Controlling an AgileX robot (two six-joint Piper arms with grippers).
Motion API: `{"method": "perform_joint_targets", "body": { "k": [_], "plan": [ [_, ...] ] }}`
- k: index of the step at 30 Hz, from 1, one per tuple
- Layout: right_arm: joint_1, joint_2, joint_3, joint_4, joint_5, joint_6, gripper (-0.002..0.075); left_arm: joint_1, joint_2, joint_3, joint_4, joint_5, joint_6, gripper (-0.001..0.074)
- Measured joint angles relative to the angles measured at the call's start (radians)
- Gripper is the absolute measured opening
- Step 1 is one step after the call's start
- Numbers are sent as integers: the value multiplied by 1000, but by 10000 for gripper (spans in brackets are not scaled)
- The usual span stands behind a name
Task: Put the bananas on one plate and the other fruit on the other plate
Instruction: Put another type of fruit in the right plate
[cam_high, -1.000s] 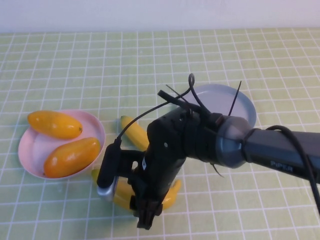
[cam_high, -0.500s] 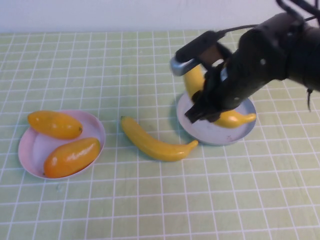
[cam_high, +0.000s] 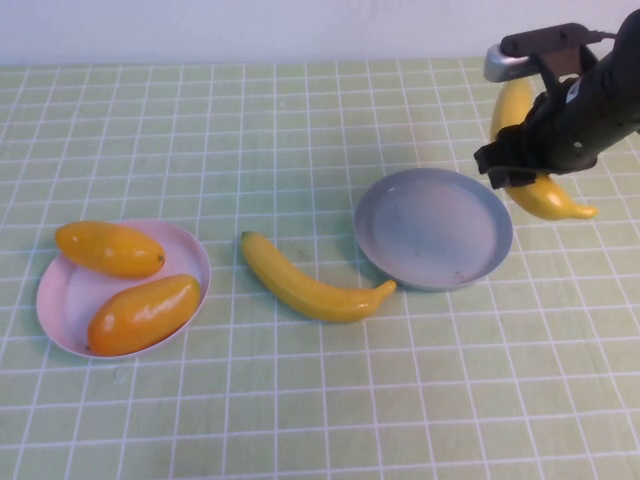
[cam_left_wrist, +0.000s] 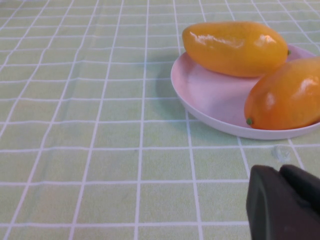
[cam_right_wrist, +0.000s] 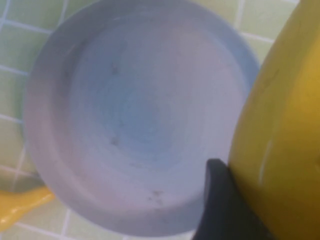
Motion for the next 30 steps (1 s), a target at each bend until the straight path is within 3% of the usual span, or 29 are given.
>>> {"method": "perform_joint_targets", "body": {
  "k": [8, 23, 30],
  "plan": [
    [0, 146, -96, 119, 50, -54, 317, 0, 0, 0, 0, 0, 0, 4],
    [11, 395, -357, 134, 170, -56, 317, 0, 0, 0, 0, 0, 0, 4],
    [12, 404, -377, 134, 187, -57, 317, 0, 0, 0, 0, 0, 0, 4]
  ]
}}
